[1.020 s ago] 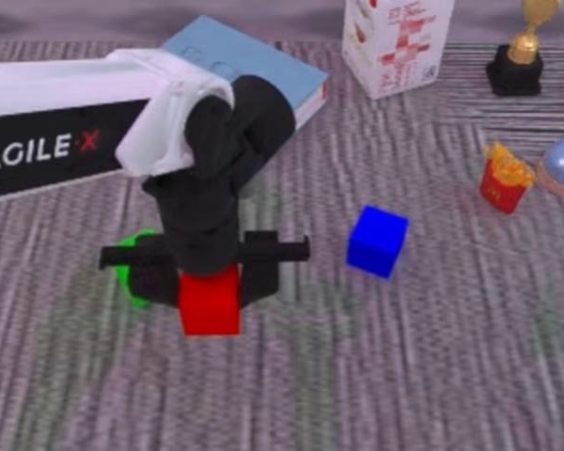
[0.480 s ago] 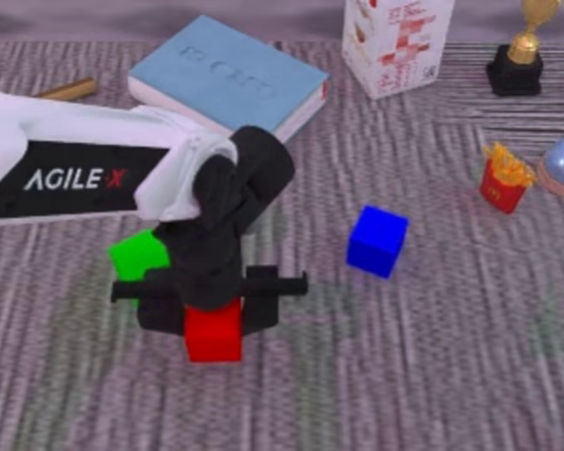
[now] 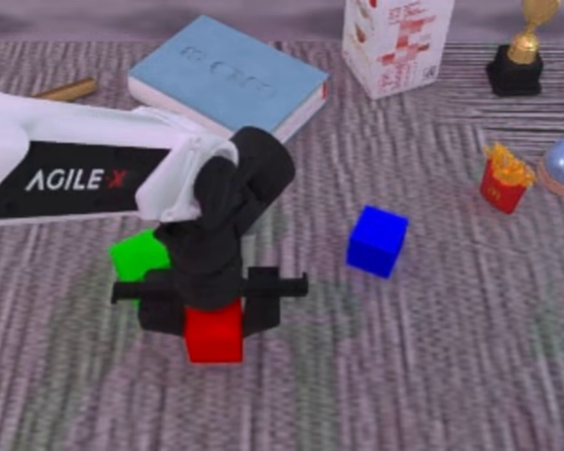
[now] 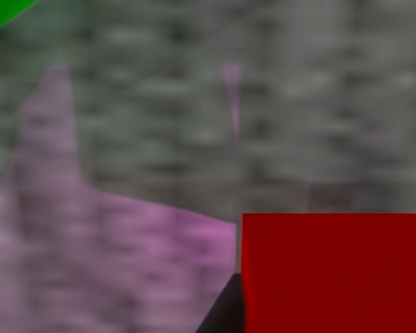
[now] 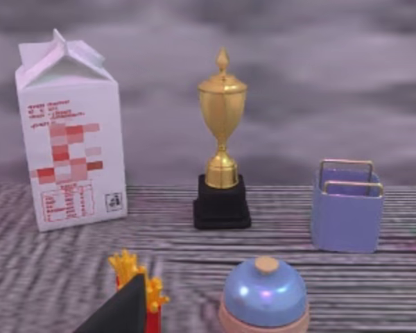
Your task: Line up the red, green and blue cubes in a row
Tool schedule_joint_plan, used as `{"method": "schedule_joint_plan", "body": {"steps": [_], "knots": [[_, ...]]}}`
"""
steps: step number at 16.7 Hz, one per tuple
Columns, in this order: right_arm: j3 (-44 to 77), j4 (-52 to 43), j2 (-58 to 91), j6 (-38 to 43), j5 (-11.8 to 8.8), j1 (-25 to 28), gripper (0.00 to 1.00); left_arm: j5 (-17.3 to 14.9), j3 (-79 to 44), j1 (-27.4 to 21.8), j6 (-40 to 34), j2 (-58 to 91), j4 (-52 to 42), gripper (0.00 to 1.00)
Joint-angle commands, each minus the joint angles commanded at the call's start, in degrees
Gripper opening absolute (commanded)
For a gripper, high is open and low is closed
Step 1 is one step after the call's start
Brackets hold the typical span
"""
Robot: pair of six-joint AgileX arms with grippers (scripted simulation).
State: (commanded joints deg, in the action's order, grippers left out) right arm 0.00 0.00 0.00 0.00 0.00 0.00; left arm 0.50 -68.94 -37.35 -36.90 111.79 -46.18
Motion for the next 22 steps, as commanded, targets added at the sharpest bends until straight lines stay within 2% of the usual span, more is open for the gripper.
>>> {"method": "schedule_joint_plan", "body": {"steps": [5,6,16,22], "knots": [[0.0,0.0,0.0,0.0,0.0,0.0,1.0,0.0,0.0,0.0,0.0,0.0,0.0,0.98],[0.0,0.0,0.0,0.0,0.0,0.0,1.0,0.0,0.0,0.0,0.0,0.0,0.0,1.0],[0.0,0.0,0.0,0.0,0.0,0.0,1.0,0.02,-0.76,0.21,-0.16,-0.39,-0.99,1.0],[0.0,0.0,0.0,0.0,0.0,0.0,1.0,0.02,-7.61,0.91,-0.46,-4.63,-12.68,1.0]]}}
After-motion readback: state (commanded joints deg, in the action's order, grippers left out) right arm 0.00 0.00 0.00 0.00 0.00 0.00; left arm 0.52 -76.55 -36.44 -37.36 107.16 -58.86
